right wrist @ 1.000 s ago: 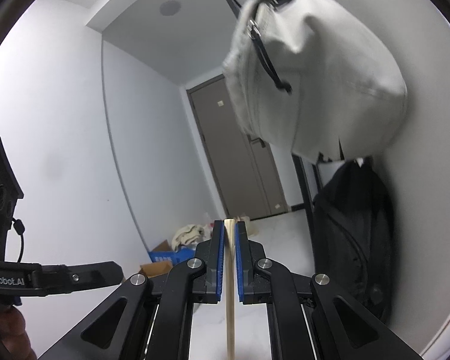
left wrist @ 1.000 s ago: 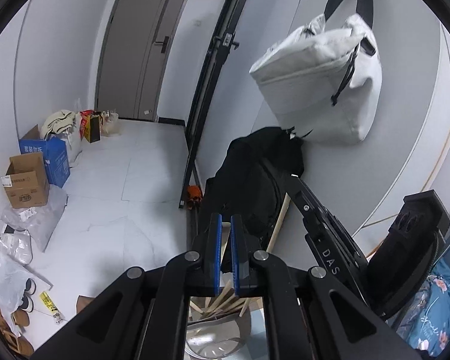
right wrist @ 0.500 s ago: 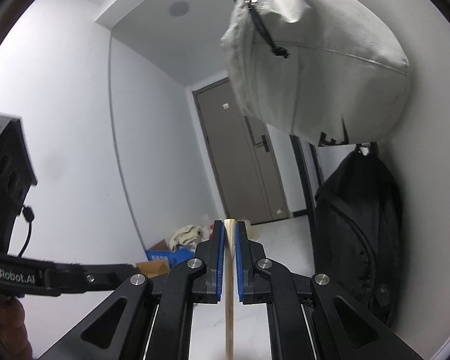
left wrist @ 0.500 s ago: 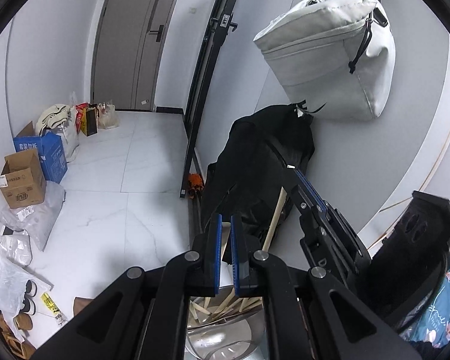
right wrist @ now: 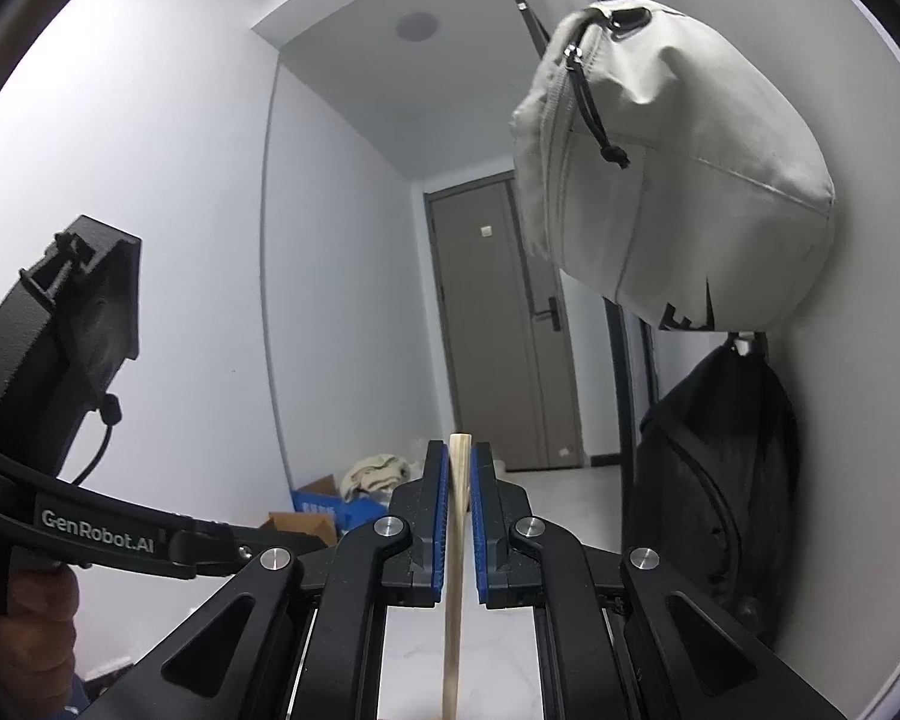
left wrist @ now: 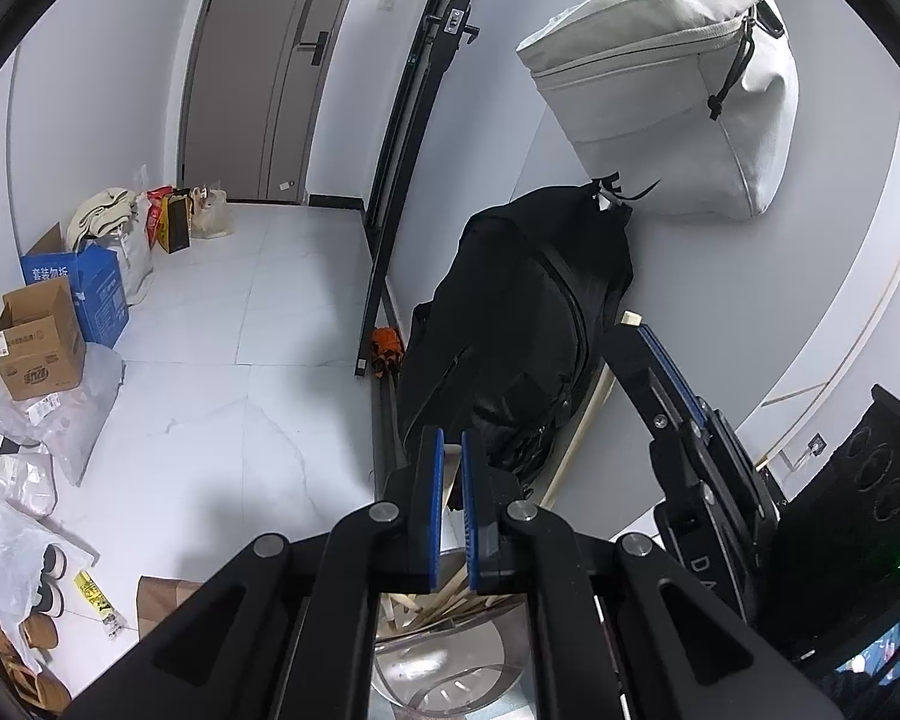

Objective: Organize utensils
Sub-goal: 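Carry both chopsticks up over the white holder, then lower both chopsticks into the holder and open both grippers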

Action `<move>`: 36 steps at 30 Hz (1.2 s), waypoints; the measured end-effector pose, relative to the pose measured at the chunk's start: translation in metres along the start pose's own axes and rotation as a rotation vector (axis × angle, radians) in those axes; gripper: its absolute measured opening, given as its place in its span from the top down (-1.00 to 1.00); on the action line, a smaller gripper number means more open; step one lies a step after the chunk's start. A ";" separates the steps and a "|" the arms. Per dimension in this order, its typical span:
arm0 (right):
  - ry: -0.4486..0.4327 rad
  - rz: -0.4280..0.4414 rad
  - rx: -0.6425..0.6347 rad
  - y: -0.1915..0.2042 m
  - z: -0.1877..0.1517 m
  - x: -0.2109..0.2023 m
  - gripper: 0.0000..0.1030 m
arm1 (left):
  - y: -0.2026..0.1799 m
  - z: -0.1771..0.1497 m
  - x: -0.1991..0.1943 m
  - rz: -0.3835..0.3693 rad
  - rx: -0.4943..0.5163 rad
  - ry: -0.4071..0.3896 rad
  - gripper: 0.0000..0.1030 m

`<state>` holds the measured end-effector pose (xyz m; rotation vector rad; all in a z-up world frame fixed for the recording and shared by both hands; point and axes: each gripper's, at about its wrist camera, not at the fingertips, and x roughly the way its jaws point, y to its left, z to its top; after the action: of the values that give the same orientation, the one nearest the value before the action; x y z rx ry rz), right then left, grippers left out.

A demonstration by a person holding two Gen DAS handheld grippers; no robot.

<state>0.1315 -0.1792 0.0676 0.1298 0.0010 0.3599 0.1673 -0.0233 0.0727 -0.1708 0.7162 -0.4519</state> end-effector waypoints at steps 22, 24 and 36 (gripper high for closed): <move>0.187 0.048 -0.040 0.003 -0.034 -0.026 0.93 | -0.003 -0.015 0.002 -0.027 0.036 0.050 0.97; 0.213 0.065 -0.036 0.004 -0.037 -0.028 0.93 | -0.005 -0.018 0.006 -0.046 0.044 0.073 0.97; 0.374 0.096 0.040 -0.009 -0.052 -0.041 0.46 | -0.002 -0.025 0.012 -0.122 0.036 0.179 0.73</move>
<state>0.0947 -0.1957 0.0140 0.1007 0.3721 0.4762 0.1581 -0.0306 0.0470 -0.1418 0.8755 -0.6016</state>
